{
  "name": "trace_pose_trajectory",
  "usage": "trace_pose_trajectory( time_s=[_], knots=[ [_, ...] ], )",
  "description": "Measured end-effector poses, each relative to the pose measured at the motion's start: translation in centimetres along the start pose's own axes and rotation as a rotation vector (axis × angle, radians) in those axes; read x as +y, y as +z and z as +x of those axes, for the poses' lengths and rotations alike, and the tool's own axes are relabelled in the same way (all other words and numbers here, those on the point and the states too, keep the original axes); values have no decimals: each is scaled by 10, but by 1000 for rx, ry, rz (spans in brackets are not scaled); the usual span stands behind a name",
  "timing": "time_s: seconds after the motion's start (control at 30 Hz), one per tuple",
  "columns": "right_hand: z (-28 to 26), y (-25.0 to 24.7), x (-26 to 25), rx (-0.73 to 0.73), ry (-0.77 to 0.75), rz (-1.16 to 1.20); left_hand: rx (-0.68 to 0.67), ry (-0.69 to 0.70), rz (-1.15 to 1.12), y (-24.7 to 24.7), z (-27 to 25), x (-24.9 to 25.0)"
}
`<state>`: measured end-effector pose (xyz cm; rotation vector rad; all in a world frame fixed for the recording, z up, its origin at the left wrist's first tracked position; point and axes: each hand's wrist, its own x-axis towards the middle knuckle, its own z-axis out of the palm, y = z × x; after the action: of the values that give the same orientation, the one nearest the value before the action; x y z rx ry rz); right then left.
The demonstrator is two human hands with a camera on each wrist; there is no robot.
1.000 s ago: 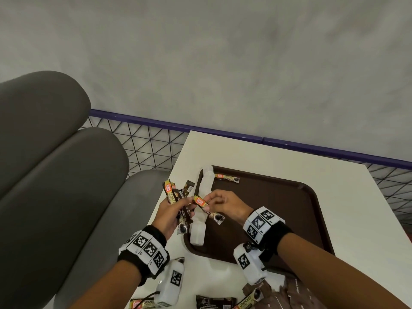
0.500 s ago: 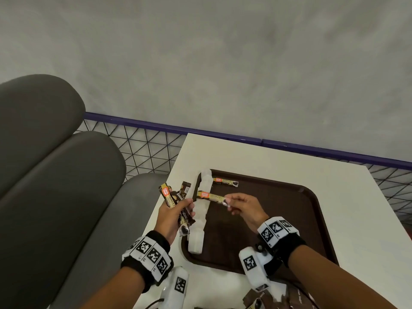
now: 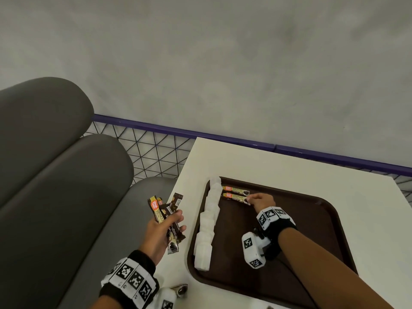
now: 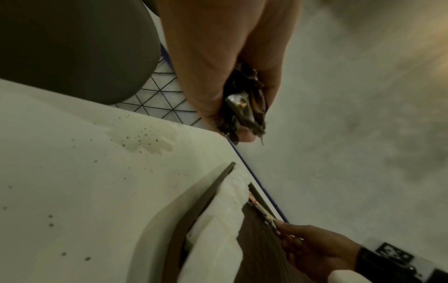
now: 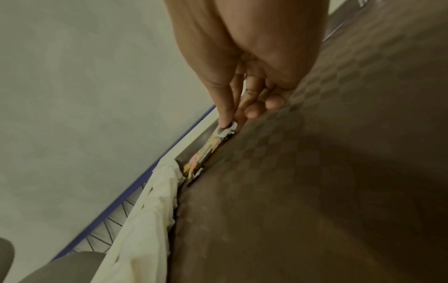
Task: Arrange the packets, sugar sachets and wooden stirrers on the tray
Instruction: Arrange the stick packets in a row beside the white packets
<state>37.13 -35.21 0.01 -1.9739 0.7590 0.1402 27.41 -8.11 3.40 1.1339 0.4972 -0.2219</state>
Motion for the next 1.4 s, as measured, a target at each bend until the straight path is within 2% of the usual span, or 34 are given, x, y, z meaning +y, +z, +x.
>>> trace_pose_trajectory(
  time_s=[0.13,0.47,0.67,0.83,0.97,1.13,1.2,1.4],
  knots=[
    [1,11,-5,85,3,8,-3,-16,9,-3,0,-1],
    [16,24,9,183,11,-29,-54,-26,27,-3,-3,-1],
    [13,17,8,164,4,-76,-85,-54,18,0,-6,-1],
    [-2,8,10,166,-175,-185,-85,-61,0,4,-8,-5],
    [-31,8,1,36,-313,-74,-111,-54,-3,12,-16,-4],
    [-91,18,-21,-377,-400,54,-166,-56,3,19,-27,-6],
    [-107,24,-24,-483,-415,58,-186,-45,12,22,-32,-7],
    [-133,35,-22,-570,-362,155,-259,-36,16,29,-45,-9]
  ],
)
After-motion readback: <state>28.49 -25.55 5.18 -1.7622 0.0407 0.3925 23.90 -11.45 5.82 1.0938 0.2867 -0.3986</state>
